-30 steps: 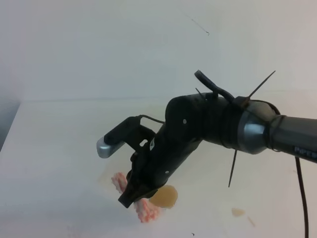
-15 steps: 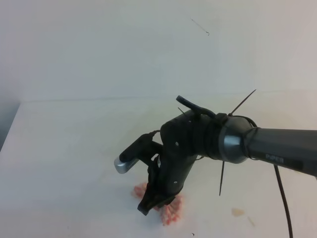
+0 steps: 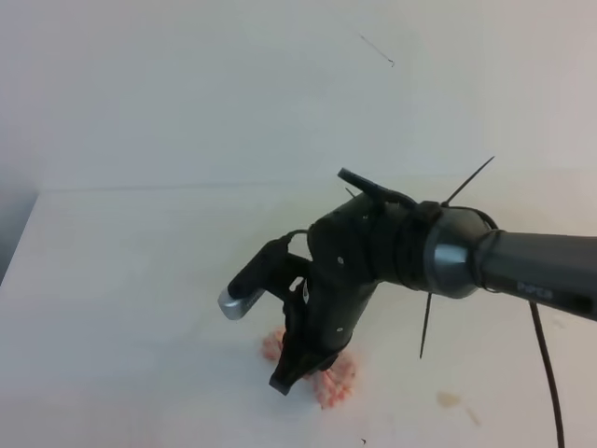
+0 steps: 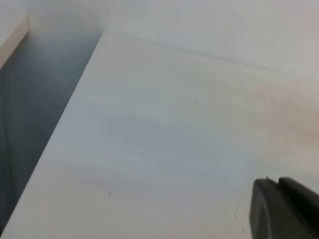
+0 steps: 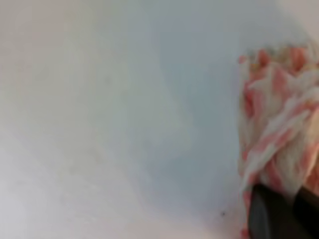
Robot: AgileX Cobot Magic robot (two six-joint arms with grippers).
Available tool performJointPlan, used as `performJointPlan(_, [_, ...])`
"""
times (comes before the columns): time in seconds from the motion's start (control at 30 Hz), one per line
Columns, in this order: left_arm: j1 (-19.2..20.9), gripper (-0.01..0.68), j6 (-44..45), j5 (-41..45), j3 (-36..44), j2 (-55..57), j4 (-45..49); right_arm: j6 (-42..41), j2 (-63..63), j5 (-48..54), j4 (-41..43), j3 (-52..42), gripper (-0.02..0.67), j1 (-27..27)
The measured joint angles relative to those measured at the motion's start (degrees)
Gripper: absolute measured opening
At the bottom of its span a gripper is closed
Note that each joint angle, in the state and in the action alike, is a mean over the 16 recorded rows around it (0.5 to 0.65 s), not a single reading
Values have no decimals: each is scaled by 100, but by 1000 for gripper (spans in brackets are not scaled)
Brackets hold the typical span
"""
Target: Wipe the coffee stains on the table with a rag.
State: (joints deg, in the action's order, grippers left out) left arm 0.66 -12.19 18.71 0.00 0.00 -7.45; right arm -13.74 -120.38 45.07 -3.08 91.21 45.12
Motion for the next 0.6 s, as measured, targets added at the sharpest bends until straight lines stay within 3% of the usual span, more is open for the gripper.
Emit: performJointPlan(0.6, [0, 0, 0, -6, 0, 0, 0, -152, -272, 307, 317, 791, 30, 2])
